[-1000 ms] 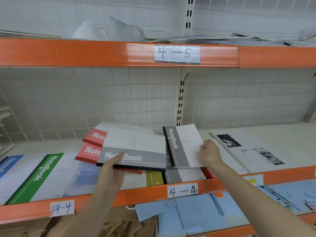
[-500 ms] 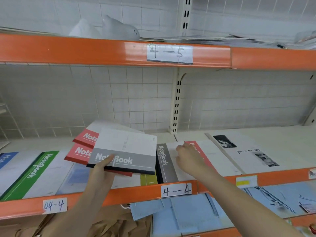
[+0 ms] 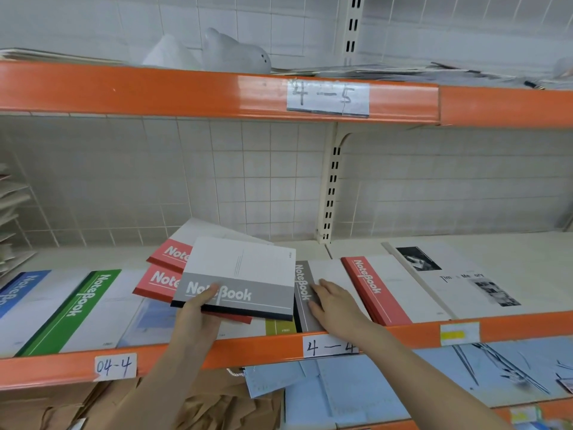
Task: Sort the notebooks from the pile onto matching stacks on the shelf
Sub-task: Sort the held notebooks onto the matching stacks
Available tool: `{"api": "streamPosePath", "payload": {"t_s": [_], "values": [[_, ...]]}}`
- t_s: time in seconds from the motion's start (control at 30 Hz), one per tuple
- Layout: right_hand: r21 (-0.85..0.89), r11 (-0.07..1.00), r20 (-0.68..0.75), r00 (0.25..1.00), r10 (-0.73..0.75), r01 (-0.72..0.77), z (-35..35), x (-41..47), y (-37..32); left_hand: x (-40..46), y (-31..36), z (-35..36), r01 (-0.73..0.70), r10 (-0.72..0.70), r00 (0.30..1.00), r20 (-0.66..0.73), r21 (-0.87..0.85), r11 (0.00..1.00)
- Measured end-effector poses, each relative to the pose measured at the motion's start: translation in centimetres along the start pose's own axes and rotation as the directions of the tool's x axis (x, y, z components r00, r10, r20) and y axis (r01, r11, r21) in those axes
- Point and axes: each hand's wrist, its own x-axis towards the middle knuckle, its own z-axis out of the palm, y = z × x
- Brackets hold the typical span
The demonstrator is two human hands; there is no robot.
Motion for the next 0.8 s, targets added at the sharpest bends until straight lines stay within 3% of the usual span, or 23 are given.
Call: {"api": "streamPosePath", "payload": {"t_s": [0.07, 0.13, 0.17, 0.23, 0.27, 0.3, 0.33, 0.43, 0.5, 0.63, 0.8], "values": [[0.104, 0.994, -0.071, 0.997, 0.025, -0.018, -0.6, 0.1, -0.4, -0.1, 0.1, 0.1, 0.009, -0.009, 1.0, 0.003, -0.008, 1.0], [0.364, 0.931, -0.202, 0.972, 0.118, -0.038, -1.9, 0.0, -1.3, -0.4, 0.2, 0.3, 0.017, -0.017, 1.0, 0.022, -0.003, 1.0], [0.53, 0.847, -0.202, 0.963, 0.178, -0.046, -2.6, 0.0, -1.8, -0.5, 0.3, 0.4, 0.022, -0.023, 0.999, 0.04, 0.009, 1.0], [0.831, 0.553, -0.073, 0.975, 0.208, -0.056, -3.8, -0.2, -3.0, -1.0, 0.3, 0.9, 0.029, -0.034, 0.996, 0.084, 0.052, 0.998], [0.901, 0.427, -0.012, 0.978, 0.208, -0.08, -4.1, -0.2, -3.4, -1.2, 0.3, 1.3, 0.026, -0.034, 0.994, 0.105, 0.072, 0.997], [0.92, 0.379, 0.019, 0.975, 0.222, -0.105, -4.2, 0.0, -3.6, -1.4, 0.2, 1.7, 0.02, -0.03, 0.992, 0.122, 0.08, 0.997], [0.91, 0.4, 0.009, 0.967, 0.253, -0.113, -4.2, 0.1, -3.7, -1.5, 0.1, 2.0, 0.011, -0.021, 0.991, 0.13, 0.079, 0.997], [0.778, 0.621, -0.135, 0.94, 0.314, -0.096, -4.5, 0.4, -3.0, -1.8, 0.0, 2.5, 0.005, -0.01, 0.994, 0.11, 0.049, 0.999], [0.746, 0.663, -0.224, 0.914, 0.339, -0.063, -4.8, 0.2, -2.3, -1.9, -0.1, 2.5, 0.02, -0.024, 0.996, 0.084, 0.051, 0.998], [0.822, 0.57, -0.3, 0.829, 0.473, -0.027, -5.1, 0.0, -0.9, -2.0, -0.5, 2.4, 0.113, -0.113, 0.994, -0.003, 0.08, 0.99], [0.948, 0.318, -0.203, 0.726, 0.657, -0.023, -4.4, 0.1, 1.3, -1.6, -0.5, 2.4, 0.177, -0.17, 0.982, -0.085, 0.089, 0.98]]}}
